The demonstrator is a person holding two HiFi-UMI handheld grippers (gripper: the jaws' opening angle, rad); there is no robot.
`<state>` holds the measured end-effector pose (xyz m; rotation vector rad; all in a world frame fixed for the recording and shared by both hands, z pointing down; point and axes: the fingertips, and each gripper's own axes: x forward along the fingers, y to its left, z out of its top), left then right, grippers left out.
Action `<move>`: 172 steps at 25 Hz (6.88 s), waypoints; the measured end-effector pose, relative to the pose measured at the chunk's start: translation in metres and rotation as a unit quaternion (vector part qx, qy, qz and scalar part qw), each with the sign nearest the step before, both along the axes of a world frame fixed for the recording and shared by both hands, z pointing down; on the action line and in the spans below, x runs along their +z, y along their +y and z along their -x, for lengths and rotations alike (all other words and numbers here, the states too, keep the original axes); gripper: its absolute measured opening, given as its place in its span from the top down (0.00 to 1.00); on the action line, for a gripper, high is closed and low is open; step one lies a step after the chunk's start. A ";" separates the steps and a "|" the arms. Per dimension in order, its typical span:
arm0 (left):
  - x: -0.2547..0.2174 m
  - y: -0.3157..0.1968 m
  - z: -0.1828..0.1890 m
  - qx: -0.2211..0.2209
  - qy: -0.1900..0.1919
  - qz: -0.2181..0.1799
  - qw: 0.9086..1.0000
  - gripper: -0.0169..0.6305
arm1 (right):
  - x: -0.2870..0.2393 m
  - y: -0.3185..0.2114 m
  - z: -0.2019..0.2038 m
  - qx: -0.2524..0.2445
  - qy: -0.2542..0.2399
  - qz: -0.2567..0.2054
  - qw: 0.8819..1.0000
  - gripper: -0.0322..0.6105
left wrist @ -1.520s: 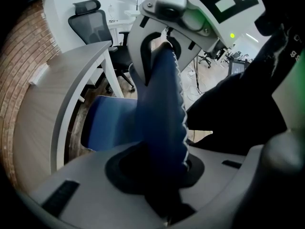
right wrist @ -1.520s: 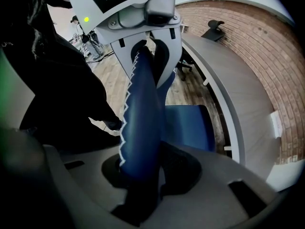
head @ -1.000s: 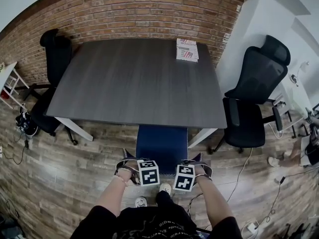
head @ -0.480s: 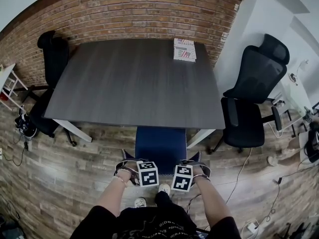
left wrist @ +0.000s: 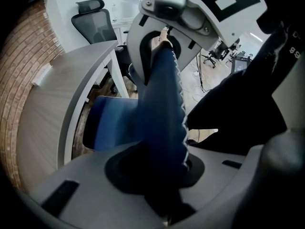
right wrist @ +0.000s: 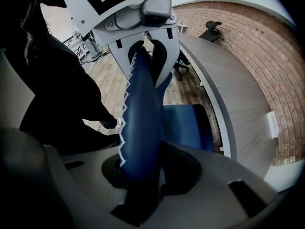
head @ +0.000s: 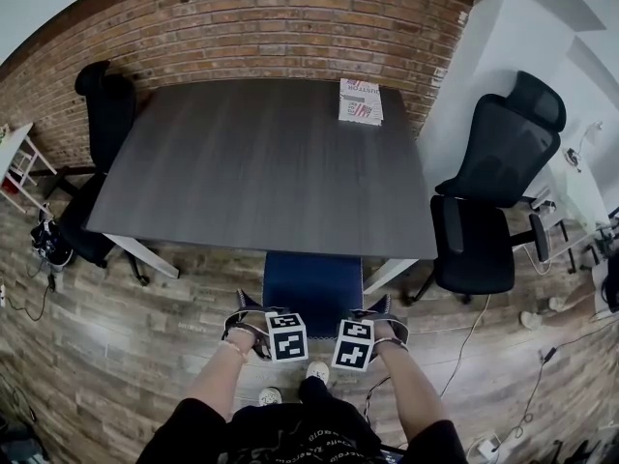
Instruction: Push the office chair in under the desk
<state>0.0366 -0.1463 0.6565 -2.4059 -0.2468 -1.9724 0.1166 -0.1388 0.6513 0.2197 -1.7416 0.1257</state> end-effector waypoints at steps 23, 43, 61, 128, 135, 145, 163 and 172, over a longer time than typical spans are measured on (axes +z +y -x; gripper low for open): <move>-0.004 -0.038 -0.013 -0.007 -0.007 -0.009 1.000 0.82 | -0.004 -0.038 -0.013 -0.010 -0.005 -0.002 1.000 0.81; -0.003 -0.068 -0.024 -0.030 -0.014 -0.016 0.999 0.82 | -0.003 -0.065 -0.025 -0.013 -0.008 -0.002 1.000 0.81; -0.007 -0.093 -0.028 -0.038 -0.012 -0.026 0.999 0.82 | -0.007 -0.091 -0.029 -0.017 -0.008 -0.006 1.000 0.81; 0.014 -0.115 -0.021 -0.012 0.007 -0.050 0.999 0.80 | 0.016 -0.105 -0.020 0.003 0.004 -0.010 1.000 0.77; 0.018 -0.112 -0.013 -0.081 0.027 -0.029 0.996 0.71 | 0.021 -0.098 -0.018 0.041 -0.005 0.017 0.999 0.61; 0.006 -0.108 -0.016 -0.141 0.078 -0.016 0.987 0.51 | 0.007 -0.087 -0.021 0.075 -0.054 0.028 0.995 0.53; -0.075 -0.112 -0.020 -0.347 0.272 0.003 0.897 0.51 | -0.087 -0.116 -0.031 0.278 -0.267 -0.073 0.920 0.52; -0.128 -0.109 -0.037 -0.413 0.383 -0.032 0.826 0.51 | -0.128 -0.117 -0.046 0.381 -0.354 -0.154 0.840 0.52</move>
